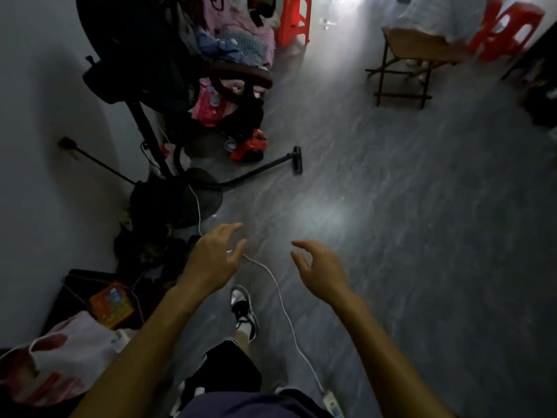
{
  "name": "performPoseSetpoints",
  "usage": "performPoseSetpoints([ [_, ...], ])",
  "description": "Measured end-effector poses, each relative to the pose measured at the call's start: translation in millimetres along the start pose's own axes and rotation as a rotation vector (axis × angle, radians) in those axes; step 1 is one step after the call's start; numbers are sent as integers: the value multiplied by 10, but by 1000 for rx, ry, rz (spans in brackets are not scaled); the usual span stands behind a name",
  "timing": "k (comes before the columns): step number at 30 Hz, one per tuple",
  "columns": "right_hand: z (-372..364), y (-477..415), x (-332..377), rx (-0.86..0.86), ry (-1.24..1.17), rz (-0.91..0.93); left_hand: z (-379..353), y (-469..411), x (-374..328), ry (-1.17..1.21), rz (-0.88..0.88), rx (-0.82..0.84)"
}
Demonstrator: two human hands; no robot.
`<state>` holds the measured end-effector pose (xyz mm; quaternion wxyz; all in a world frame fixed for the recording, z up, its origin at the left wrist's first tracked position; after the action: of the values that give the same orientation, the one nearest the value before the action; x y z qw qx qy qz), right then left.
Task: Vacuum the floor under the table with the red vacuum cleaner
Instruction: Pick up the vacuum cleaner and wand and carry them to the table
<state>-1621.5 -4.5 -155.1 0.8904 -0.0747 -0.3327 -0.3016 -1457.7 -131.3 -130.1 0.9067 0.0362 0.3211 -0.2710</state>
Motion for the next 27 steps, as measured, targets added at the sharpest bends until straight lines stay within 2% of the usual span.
performPoseSetpoints([
  [8, -122, -1722, 64, 17, 41, -49, -416, -1807, 350, 81, 65, 17],
  [16, -30, -3226, 267, -1, 52, -67, -555, -3450, 283, 102, 20, 46],
  [27, -366, -5461, -276, 81, 13, -113, -1634, -5327, 550, 102, 175, 170],
])
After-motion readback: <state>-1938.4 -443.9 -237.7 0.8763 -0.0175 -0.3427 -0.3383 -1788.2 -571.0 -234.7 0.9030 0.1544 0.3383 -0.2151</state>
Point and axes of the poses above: each hand's wrist, its own y-axis away from the middle knuckle, its own z-axis out of the back of the hand, x = y × z, the point moved 10 cm from there along -y, towards the middle knuckle, and after that the axes turned 11 degrees about -x, right-handed, at the moved point
